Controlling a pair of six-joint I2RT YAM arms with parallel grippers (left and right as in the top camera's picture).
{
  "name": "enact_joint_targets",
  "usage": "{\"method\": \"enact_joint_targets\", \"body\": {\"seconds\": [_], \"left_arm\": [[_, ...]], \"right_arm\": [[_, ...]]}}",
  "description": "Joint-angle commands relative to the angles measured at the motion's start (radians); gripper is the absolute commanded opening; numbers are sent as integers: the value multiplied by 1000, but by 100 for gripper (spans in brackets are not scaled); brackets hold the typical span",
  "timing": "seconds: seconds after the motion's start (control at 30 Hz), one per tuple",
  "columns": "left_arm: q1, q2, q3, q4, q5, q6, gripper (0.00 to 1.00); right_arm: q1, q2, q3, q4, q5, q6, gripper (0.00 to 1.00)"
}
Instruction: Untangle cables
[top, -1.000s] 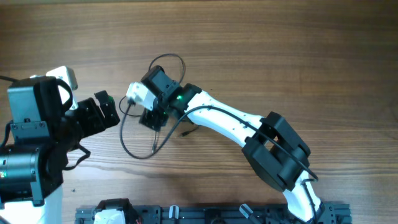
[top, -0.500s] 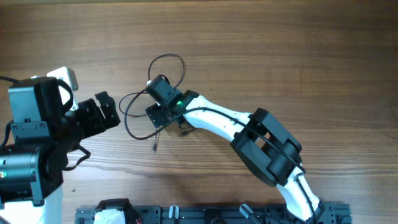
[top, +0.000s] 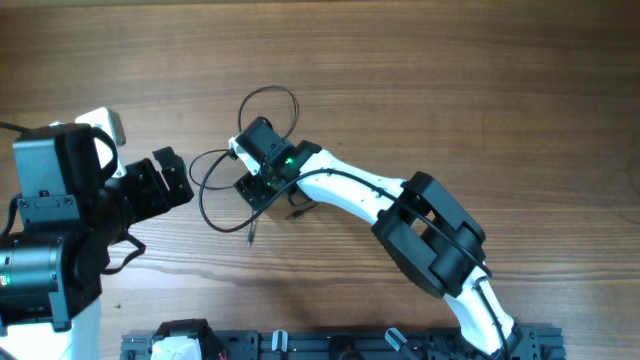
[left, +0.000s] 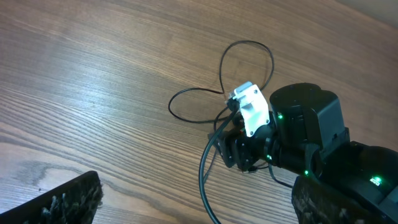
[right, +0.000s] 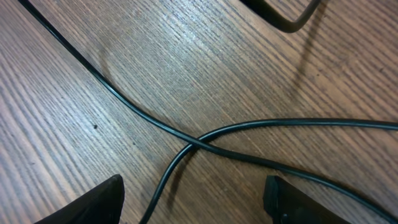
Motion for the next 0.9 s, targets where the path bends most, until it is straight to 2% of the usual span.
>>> {"method": "enact_joint_targets", "body": {"seconds": [0.0, 0.13, 0.43, 0.53, 0.57, 0.63, 0.73, 0.83, 0.87], "left_arm": [[8, 2, 8, 3, -9, -9, 99], [8, 2, 8, 3, -9, -9, 100], [8, 2, 8, 3, -10, -8, 100], [8, 2, 8, 3, -9, -8, 100], [8, 2, 8, 3, -9, -8, 100], [8, 2, 8, 3, -9, -9, 100], [8, 2, 8, 2, -10, -8, 100], [8, 2, 8, -4, -10, -8, 100], [8, 2, 8, -5, -10, -8, 100]], "right_arm": [[10, 92, -42, -41, -66, 65, 72], [11, 92, -64, -41, -74, 138, 71], [82, 95, -65, -19, -64, 136, 61], [87, 95, -66, -16, -64, 138, 53], [87, 95, -66, -15, -56, 140, 40], [87, 95, -66, -14, -6, 151, 4], [73, 92, -56, -3, 185, 187, 4], [36, 61, -2, -66, 337, 50, 4], [18, 29, 31, -116, 444, -21, 4]]}}
